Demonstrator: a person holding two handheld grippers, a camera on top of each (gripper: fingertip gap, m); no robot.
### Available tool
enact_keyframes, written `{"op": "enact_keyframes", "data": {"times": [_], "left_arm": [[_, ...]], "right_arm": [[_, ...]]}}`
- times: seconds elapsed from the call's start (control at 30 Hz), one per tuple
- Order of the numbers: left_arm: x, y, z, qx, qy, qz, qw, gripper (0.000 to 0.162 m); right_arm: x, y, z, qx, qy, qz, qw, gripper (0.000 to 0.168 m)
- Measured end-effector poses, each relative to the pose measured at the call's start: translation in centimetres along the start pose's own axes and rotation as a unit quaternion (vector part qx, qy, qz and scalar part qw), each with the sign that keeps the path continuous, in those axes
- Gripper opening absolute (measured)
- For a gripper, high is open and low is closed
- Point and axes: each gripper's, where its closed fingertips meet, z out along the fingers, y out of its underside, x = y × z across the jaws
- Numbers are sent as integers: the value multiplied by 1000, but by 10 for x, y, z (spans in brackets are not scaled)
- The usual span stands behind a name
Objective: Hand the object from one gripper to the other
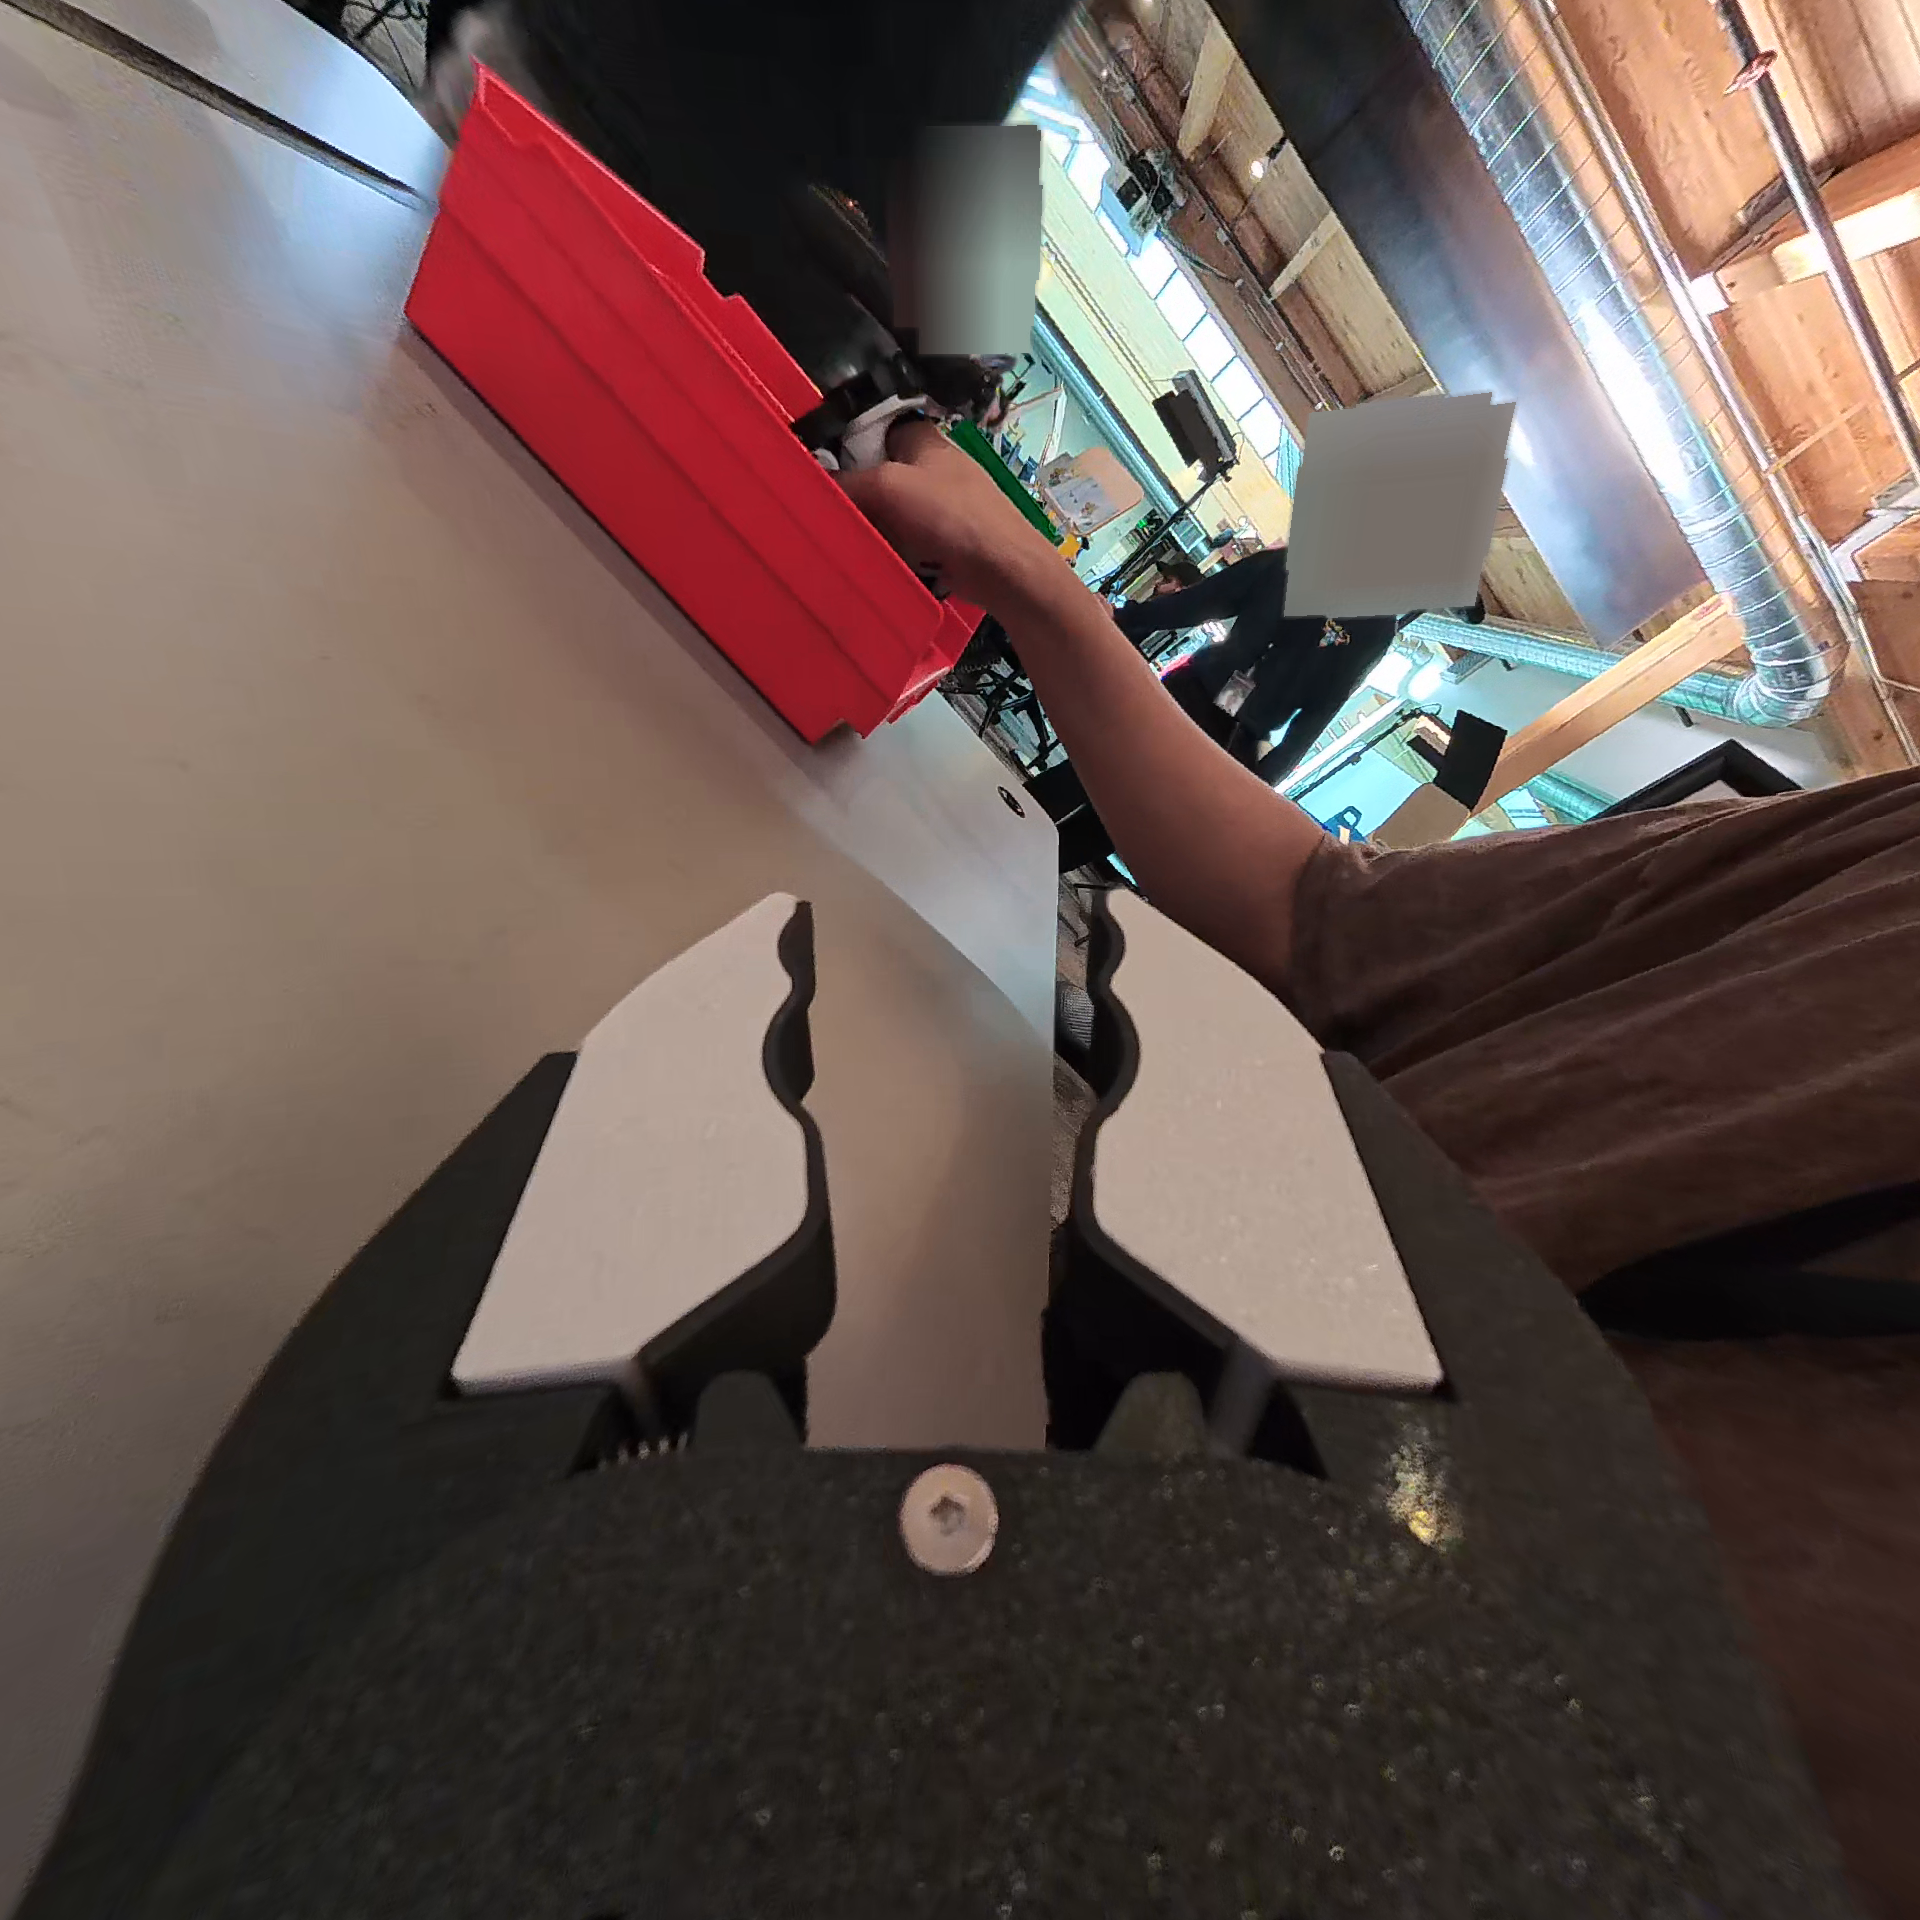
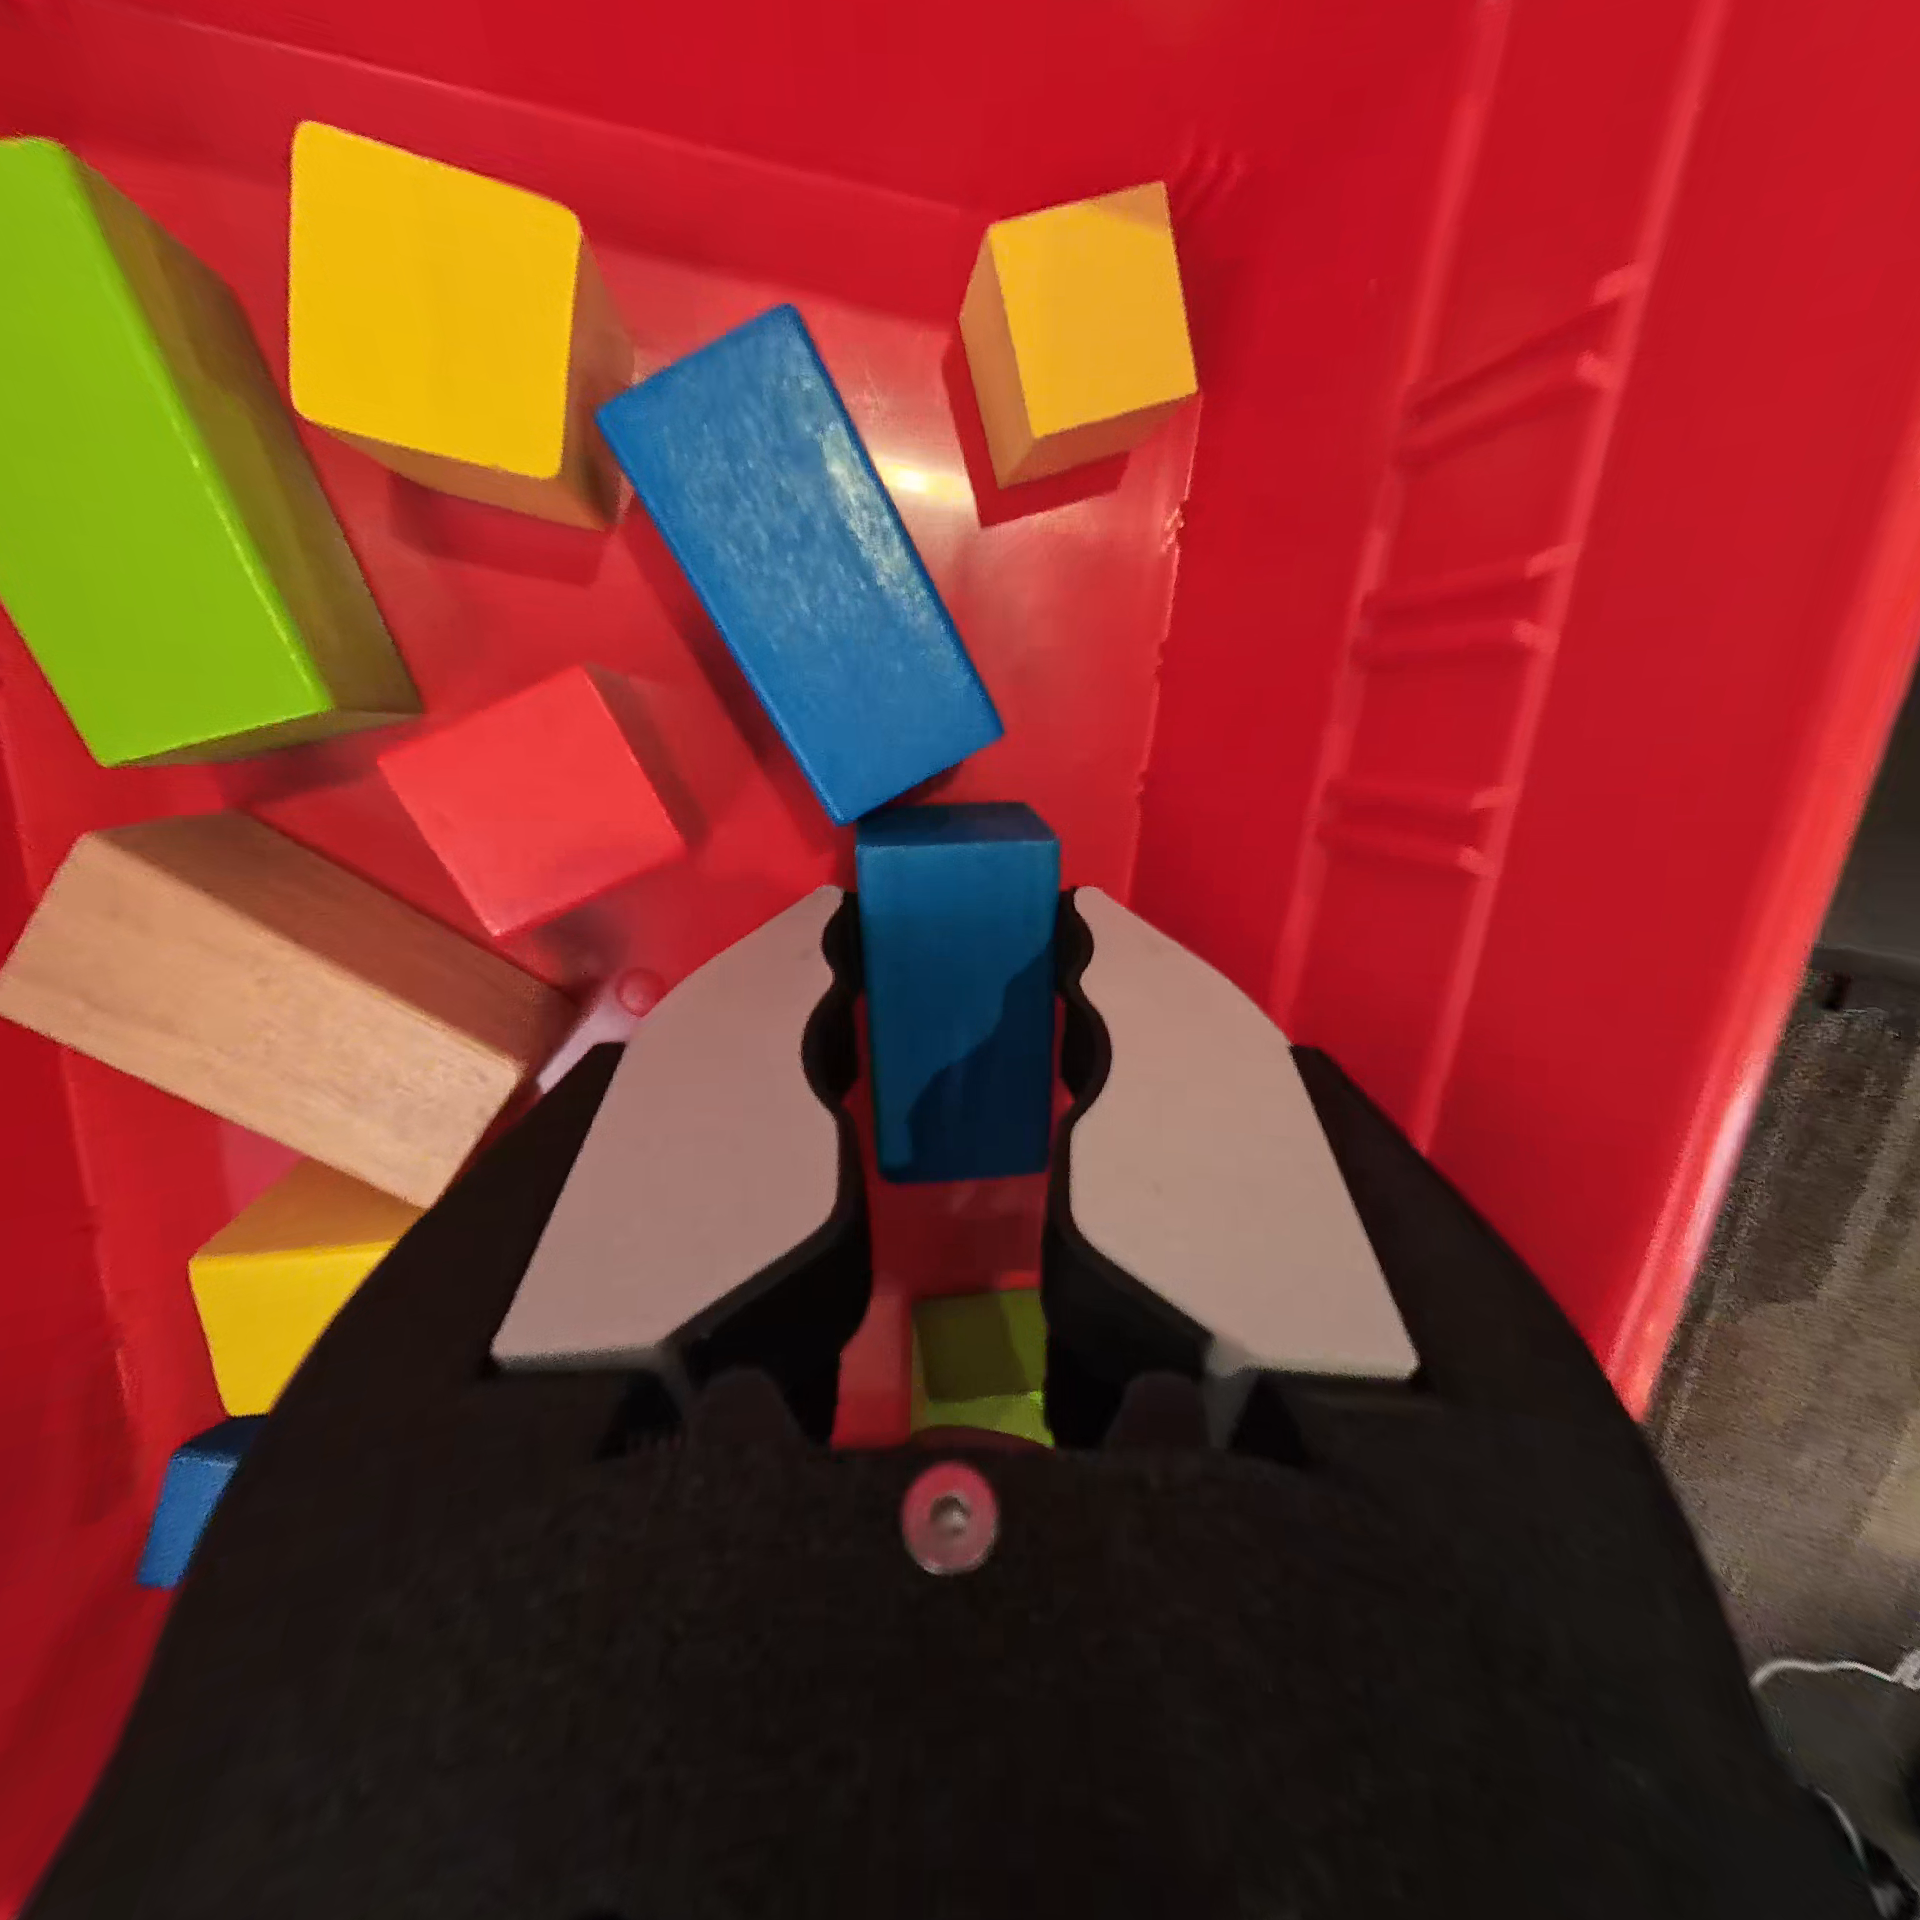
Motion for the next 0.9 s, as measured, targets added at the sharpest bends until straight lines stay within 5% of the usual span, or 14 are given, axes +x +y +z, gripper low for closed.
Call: {"op": "enact_keyframes", "data": {"times": [0.9], "left_arm": [[8, 3, 4, -2, 20, -11, 1000, 50]], "right_arm": [[-4, 3, -3, 25, -16, -13, 999, 35]]}}
